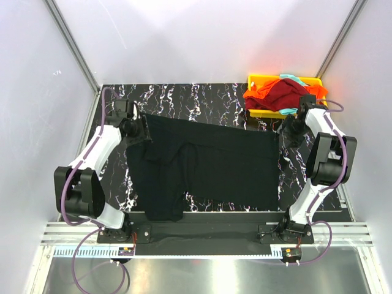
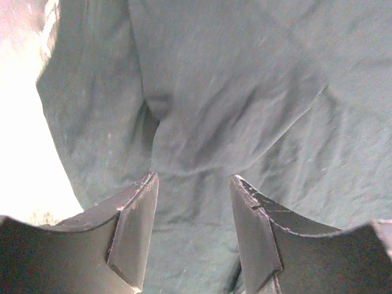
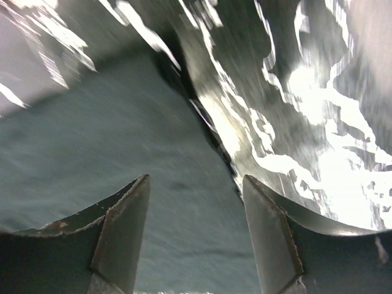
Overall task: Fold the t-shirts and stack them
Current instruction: Fold the tshirt
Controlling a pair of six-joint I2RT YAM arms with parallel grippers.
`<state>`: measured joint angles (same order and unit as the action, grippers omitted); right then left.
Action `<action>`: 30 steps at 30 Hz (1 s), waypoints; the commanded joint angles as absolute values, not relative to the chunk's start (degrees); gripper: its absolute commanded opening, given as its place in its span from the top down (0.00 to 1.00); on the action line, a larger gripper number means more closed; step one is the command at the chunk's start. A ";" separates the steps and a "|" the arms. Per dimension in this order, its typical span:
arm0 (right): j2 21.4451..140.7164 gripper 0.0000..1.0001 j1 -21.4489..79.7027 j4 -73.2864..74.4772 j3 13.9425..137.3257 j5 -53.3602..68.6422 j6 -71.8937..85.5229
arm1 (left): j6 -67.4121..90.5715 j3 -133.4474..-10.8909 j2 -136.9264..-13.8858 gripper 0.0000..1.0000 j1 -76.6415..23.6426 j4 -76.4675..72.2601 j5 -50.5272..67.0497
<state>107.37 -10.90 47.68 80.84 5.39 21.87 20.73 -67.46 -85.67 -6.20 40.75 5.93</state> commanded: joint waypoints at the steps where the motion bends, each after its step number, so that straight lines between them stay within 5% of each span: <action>1: 107.83 0.31 -10.99 40.87 85.60 4.48 23.29 | 21.27 -72.94 -88.05 0.45 -5.71 36.40 6.05; 6: 110.47 0.39 -10.99 38.06 87.89 7.54 23.64 | 21.53 -79.09 -96.14 0.56 -4.14 32.79 9.14; 14: 112.33 0.75 -10.99 32.71 85.35 11.86 28.21 | 24.25 -88.84 -110.12 0.65 -1.32 27.16 13.98; 30: 116.54 0.79 -10.99 21.01 76.90 6.18 38.32 | 28.39 -97.55 -129.62 0.65 3.07 23.20 18.19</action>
